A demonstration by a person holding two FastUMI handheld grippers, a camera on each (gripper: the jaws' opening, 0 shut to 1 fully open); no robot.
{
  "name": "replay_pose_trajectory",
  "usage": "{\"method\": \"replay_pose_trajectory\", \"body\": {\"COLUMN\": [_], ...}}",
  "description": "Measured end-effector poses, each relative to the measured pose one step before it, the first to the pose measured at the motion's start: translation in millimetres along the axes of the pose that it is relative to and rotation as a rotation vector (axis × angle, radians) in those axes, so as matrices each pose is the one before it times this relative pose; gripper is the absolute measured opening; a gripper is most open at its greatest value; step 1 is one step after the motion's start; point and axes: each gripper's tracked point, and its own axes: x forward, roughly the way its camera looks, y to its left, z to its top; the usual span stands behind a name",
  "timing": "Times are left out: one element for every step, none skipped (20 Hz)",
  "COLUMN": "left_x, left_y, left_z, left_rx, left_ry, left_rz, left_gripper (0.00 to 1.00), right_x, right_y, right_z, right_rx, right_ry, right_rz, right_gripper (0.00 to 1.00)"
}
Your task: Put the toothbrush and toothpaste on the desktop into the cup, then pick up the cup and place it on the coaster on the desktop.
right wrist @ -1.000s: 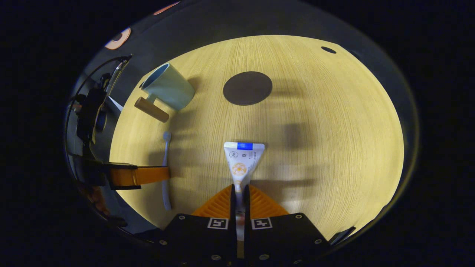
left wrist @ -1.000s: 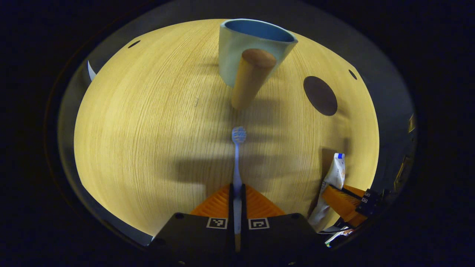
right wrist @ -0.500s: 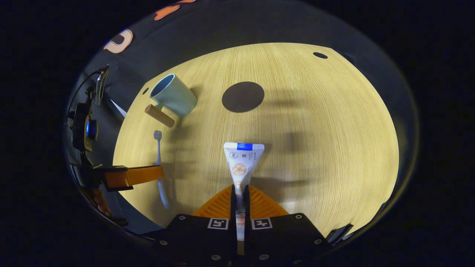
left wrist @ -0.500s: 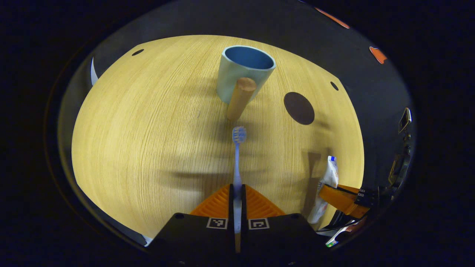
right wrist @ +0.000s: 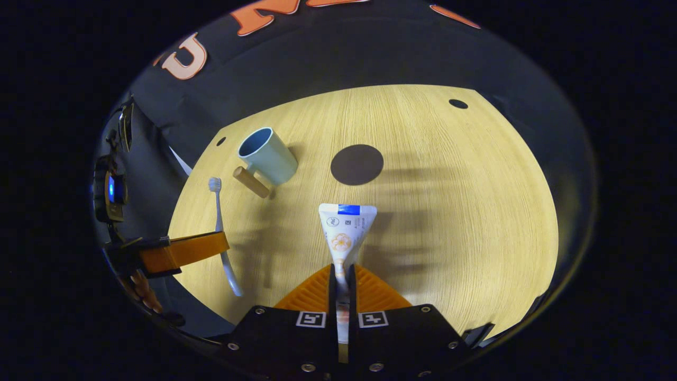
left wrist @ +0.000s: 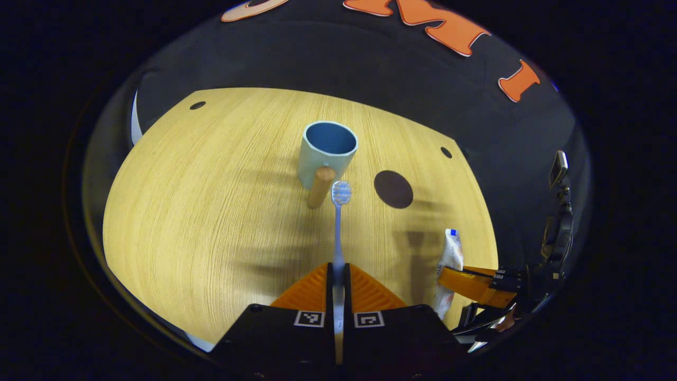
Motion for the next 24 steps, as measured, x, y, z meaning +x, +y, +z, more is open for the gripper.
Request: {"method": "replay_pose_trajectory", "body": {"left_x": [-3.93,-4.6,-3.49,-4.02,-2.22,-1.41,-0.24,-0.55,1.35,-1.63,-0.44,-1.24,-0.89,1.33,3.74,3.35,4.9,4.44,5.44,3.18,3.17,3.01,3.56,3.26], "left_y": [2.65,3.42,0.66,1.79,-0.37,1.87,0.89,2.38,-0.86,-0.1,-1.29,1.57,2.76,1.74,1.6,1.83,1.99,2.08,1.9,2.6,2.16,2.68,0.62,0.96], "left_z": [3.86,5.22,5.55,6.36,5.89,5.3,7.04,8.73,8.94,12.78,12.06,12.53,8.02,9.37,7.61,5.34,6.75,7.08,6.57,9.14,9.95,8.42,4.97,5.84], "left_rx": [0.00714,0.00362,0.00508,0.00694,0.00829,0.00579,-0.00016,0.00164,0.00711,0.00999,0.01339,0.01435,0.01019,0.00599,0.00451,-0.00072,-0.00418,-0.00282,0.00004,0.00441,0.0088,0.01099,0.01375,0.01001], "left_ry": [-0.01428,-0.01568,-0.01456,-0.01655,-0.01834,-0.01131,-0.01626,-0.01521,-0.01986,-0.02576,-0.02775,-0.02722,-0.02817,-0.0237,-0.01431,-0.00401,-0.01003,-0.00792,-0.01597,-0.01911,-0.01982,-0.01911,-0.01251,-0.01552], "left_rz": [0.00184,-0.00035,-0.0049,-0.00365,-0.00751,-0.00075,-0.00874,-0.00303,-0.00569,-0.00468,-0.00335,-0.00313,-0.005,-0.00925,-0.00596,-0.00595,-0.00477,-0.00723,-0.00422,-0.00843,-0.00556,-0.00698,-0.00841,-0.00998], "left_gripper": [0.06,0.06,0.06,0.06,0.06,0.06,0.06,0.06,0.06,0.06,0.06,0.06,0.06,0.06,0.06,0.06,0.06,0.06,0.06,0.06,0.06,0.06,0.06,0.06], "right_x": [-3.09,-5.21,-6.32,-5.32,-3.84,-1.18,2.0,-3.7,-3.53,-2.6,-1.15,0.04,-0.94,-1.06,-2.01,0.26,0.84,-0.44,-1.11,-0.3,-0.65,-0.49,-0.38,-0.33], "right_y": [0.7,-0.09,-0.96,-3.0,-1.53,0.53,2.84,-0.63,-1.86,-1.44,1.19,0.07,-0.9,0.54,0.57,0.33,0.16,-1.37,0.38,-0.4,-0.25,-0.57,0.32,0.11], "right_z": [2.83,3.1,2.95,3.86,1.59,1.69,0.02,2.07,2.57,3.07,2.41,2.11,2.93,2.28,1.11,0.59,1.29,0.99,1.83,0.9,1.07,1.18,1.51,1.44], "right_rx": [0.01118,0.00599,-0.00454,-0.01197,-0.01031,0.00015,-0.00013,0.00008,-0.00427,-0.00731,-0.01143,-0.01019,-0.00602,0.00053,0.01093,0.00762,0.00127,0.00241,0.0015,0.00264,0.00202,0.00378,0.00506,0.00582], "right_ry": [-0.00849,-0.00768,-0.00764,-0.00618,0.00143,-0.00945,-0.00899,-0.00658,-0.00738,-0.00875,-0.01237,-0.01051,-0.01214,-0.0078,-0.00354,-0.00624,-0.00707,-0.00529,-0.00537,-0.00389,-0.0069,-0.00632,-0.00759,-0.00628], "right_rz": [0.00492,0.0109,0.00822,-0.0002,-0.00682,-0.00115,0.00389,0.00256,0.00155,-0.00458,-0.0036,-0.00338,0.00015,0.00046,-0.00039,-0.00065,-0.00364,-0.00592,-0.0036,-0.00412,-0.00453,-0.00584,-0.00326,-0.00374], "right_gripper": [0.08,0.08,0.08,0.08,0.08,0.08,0.08,0.08,0.08,0.08,0.08,0.08,0.08,0.08,0.08,0.08,0.08,0.08,0.08,0.08,0.08,0.08,0.08,0.08]}}
